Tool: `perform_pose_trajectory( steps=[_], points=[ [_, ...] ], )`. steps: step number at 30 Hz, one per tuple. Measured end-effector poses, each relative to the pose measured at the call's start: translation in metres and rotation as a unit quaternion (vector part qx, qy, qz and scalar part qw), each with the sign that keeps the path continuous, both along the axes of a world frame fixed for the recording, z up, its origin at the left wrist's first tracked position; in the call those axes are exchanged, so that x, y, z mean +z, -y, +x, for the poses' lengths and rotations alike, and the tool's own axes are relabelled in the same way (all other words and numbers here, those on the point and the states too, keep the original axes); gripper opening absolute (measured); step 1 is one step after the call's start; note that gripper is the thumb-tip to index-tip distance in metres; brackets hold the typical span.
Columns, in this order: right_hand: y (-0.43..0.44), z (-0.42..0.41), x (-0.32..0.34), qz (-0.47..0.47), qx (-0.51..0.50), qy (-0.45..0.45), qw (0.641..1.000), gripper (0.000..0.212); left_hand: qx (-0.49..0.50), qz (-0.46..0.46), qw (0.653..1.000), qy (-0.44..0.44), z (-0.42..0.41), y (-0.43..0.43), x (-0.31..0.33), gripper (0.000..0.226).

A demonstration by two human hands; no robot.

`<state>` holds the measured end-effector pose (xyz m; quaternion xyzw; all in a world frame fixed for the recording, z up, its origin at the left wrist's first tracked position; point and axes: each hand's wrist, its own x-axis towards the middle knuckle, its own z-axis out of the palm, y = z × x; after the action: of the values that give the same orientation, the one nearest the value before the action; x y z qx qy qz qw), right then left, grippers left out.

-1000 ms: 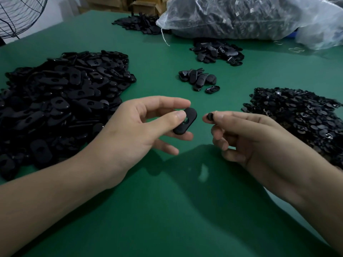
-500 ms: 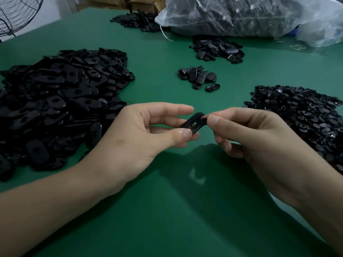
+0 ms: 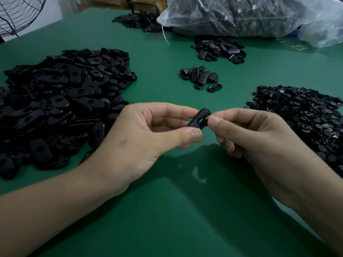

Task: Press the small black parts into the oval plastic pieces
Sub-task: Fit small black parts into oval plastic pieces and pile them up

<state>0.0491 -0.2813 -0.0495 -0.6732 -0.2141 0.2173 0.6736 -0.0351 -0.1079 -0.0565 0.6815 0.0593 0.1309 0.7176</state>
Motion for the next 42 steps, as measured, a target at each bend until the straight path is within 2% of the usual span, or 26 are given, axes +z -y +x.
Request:
perform_pose_trajectory(
  steps=[11, 17, 21, 24, 29, 35, 42],
  points=[
    [0.002, 0.001, -0.002, -0.007, -0.016, 0.085, 0.996, 0.017, 0.009, 0.014, 1.0, 0.006, -0.001, 0.002, 0.001, 0.038],
    [0.003, 0.0, -0.001, -0.032, -0.013, 0.169, 0.985, 0.015, 0.0, 0.024, 1.0, 0.003, -0.002, 0.003, -0.001, 0.034],
    [0.004, -0.001, -0.001, -0.111, -0.042, 0.294, 0.949, 0.011, 0.001, 0.052, 0.999, -0.008, -0.002, 0.003, -0.003, 0.026],
    [0.002, -0.006, -0.002, -0.132, -0.073, 0.361, 0.92, 0.007, 0.002, 0.059, 0.998, -0.01, -0.002, 0.002, -0.004, 0.023],
    [0.002, -0.012, 0.0, -0.156, -0.102, 0.488, 0.853, 0.009, -0.007, 0.002, 1.0, -0.007, -0.001, 0.005, -0.003, 0.021],
    [0.005, -0.015, 0.003, -0.19, -0.126, 0.559, 0.797, 0.009, -0.028, -0.09, 0.995, -0.022, 0.001, 0.003, -0.003, 0.026],
    [0.002, -0.013, -0.002, -0.245, -0.097, 0.617, 0.741, 0.021, 0.004, -0.126, 0.992, -0.01, 0.005, -0.003, -0.006, 0.024]
  ],
)
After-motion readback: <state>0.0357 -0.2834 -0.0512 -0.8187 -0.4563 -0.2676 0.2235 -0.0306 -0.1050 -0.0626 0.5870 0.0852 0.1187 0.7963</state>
